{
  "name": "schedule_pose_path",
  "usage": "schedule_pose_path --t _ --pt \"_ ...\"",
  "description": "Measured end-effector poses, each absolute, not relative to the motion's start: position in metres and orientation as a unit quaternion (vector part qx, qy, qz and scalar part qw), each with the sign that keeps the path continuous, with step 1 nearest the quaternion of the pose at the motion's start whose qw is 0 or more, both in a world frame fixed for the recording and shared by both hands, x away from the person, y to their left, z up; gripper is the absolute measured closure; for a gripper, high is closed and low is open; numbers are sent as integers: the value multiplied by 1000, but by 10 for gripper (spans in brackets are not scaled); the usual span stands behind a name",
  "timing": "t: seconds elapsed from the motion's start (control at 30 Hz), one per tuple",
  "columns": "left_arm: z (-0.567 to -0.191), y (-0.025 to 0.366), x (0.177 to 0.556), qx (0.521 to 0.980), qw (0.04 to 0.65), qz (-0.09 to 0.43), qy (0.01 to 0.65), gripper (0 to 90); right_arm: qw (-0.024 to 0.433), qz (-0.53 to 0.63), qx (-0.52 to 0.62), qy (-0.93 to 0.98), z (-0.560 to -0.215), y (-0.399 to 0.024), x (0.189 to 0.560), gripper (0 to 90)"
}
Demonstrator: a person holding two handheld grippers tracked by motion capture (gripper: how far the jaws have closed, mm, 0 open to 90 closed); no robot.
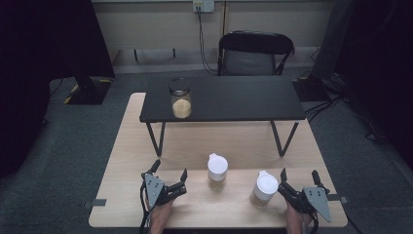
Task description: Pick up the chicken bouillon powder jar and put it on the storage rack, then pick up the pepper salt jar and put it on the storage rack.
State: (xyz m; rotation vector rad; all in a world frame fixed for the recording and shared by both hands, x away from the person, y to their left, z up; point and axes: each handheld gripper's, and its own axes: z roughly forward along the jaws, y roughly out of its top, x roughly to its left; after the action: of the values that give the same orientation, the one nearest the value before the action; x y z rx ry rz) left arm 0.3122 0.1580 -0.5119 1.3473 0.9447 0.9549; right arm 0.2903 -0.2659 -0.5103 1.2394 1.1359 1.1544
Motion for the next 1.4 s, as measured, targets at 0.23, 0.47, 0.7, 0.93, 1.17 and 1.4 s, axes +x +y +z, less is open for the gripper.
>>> schedule_pose_path --t 0.23,0.47,0.7,0.93,1.17,1.4 --pt "-512 158 312 576 580 410 406 18 524 482 518 474 -510 -266 290 17" --pt "-512 158 312 576 579 410 406 17 524 481 520 473 -510 -266 291 15" --pt "-512 158 312 575 579 410 406 11 519 486 528 464 -507 -269 287 15" --pt "-512 158 312 575 579 411 407 11 519 497 531 450 -495 -276 278 12" --pt "-512 158 312 575 579 411 407 9 525 514 520 437 -475 -277 271 4" --pt "-512 158 312 575 579 411 407 7 529 529 503 433 -456 -270 264 0"
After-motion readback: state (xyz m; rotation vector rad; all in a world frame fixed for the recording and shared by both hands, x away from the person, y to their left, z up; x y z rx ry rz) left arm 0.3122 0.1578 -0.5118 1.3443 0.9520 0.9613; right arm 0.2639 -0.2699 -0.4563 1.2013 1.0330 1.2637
